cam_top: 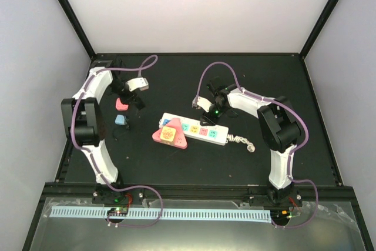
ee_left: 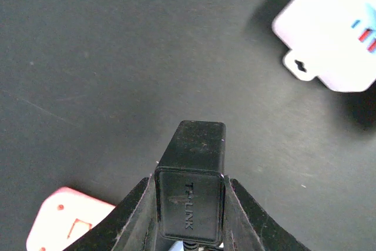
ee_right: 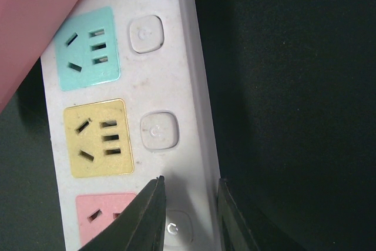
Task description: Pull the plug off the socket
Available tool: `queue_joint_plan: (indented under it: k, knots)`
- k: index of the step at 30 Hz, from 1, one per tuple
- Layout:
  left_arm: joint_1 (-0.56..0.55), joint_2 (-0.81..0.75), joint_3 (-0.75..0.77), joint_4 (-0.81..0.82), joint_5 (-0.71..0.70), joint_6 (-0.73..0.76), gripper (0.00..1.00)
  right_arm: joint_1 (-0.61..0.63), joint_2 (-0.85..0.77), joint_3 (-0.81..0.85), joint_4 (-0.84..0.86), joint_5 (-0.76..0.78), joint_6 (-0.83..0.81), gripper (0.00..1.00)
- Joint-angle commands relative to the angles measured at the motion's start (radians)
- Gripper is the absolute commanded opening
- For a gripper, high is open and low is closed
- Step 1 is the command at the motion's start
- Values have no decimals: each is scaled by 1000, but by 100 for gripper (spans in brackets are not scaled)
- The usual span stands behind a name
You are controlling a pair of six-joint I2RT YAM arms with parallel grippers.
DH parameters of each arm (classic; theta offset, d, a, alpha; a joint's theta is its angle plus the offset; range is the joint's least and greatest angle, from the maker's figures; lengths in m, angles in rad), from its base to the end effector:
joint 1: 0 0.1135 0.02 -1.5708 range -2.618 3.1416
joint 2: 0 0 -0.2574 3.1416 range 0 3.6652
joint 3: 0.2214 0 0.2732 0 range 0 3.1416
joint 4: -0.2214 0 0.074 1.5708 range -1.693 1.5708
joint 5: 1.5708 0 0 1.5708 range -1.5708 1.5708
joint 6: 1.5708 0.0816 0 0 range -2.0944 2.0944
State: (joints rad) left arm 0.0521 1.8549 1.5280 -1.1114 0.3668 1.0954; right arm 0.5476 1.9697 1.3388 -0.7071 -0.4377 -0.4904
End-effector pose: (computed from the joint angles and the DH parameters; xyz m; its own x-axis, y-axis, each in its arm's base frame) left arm 0.3847 -0.0092 0.1830 -0.4542 0.8074 -0.3765 0.8795 0.4737 -0.0452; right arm 0.3275 0.2402 0.0980 -0.4714 -0.7871 -0.3978 -0.8809 0.3987 0.2552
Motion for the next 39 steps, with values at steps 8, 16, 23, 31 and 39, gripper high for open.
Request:
queue_joint_plan:
  k: [8, 16, 23, 31, 39]
  knots:
    - [5, 251, 217, -67, 44, -18, 12, 8, 85, -41, -15, 109, 4, 28]
    - [21, 321, 281, -103, 65, -24, 24, 8, 85, -42, -15, 108, 4, 28]
    - [43, 309, 307, -81, 48, -64, 49, 8, 86, -40, -17, 106, 4, 29]
    - [45, 195, 254, -29, 75, -101, 88, 8, 82, -45, -12, 108, 6, 30]
    - [43, -41, 158, -24, 146, -127, 99, 8, 65, -52, -5, 99, 5, 34]
